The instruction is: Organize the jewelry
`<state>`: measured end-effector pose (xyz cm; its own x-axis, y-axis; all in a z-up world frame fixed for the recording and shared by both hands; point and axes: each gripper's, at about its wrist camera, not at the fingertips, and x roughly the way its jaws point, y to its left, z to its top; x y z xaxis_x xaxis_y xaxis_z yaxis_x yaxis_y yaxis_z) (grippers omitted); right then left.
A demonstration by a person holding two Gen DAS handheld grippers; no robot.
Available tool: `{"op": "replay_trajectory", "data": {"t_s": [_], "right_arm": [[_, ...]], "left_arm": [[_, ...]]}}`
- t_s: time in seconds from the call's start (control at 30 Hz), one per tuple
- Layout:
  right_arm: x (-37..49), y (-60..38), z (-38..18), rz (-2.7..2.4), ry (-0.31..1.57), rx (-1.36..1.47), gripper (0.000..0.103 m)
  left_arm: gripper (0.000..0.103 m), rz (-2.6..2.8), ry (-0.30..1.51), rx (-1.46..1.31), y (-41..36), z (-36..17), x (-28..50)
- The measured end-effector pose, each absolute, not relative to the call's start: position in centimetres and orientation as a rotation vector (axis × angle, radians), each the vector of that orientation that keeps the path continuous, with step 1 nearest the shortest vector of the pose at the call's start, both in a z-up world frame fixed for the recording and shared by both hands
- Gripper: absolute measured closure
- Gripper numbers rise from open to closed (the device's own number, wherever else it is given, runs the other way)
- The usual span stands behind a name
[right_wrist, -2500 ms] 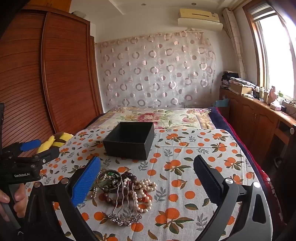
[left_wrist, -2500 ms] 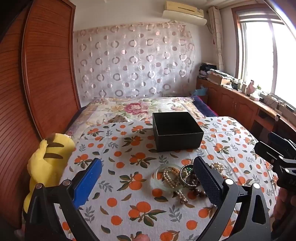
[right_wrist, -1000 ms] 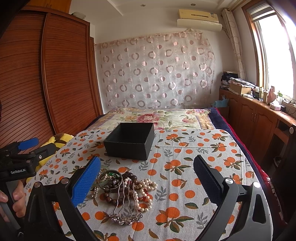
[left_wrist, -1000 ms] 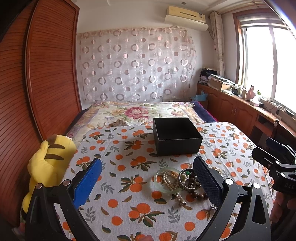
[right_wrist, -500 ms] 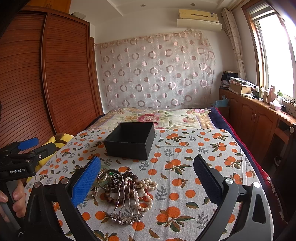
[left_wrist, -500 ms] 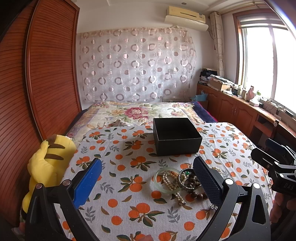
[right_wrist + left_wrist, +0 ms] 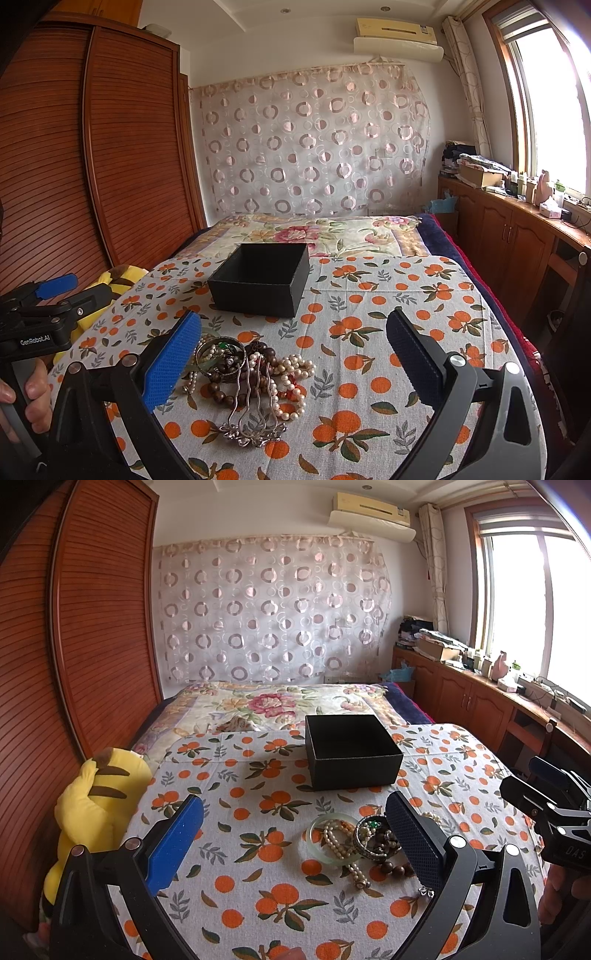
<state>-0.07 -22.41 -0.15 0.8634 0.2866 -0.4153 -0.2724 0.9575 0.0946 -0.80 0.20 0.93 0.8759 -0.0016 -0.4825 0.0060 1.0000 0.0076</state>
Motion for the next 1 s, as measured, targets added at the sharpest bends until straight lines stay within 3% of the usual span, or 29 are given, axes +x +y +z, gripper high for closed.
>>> {"op": "replay_trajectory", "data": {"t_s": [0.57,1.0], "right_arm": [[0.0,-22.3,-0.4,0.295,0.449,0.032,0.002],[0.3,-21.6,-3.0,0.367,0.536,-0.004,0.003]], "left_arm": [[0.008,-0.003,0.514,0.008,0.0,0.8,-0.7],[0.008,-0.043,0.604,-0.006,0.5,-2.3,0.9]]}}
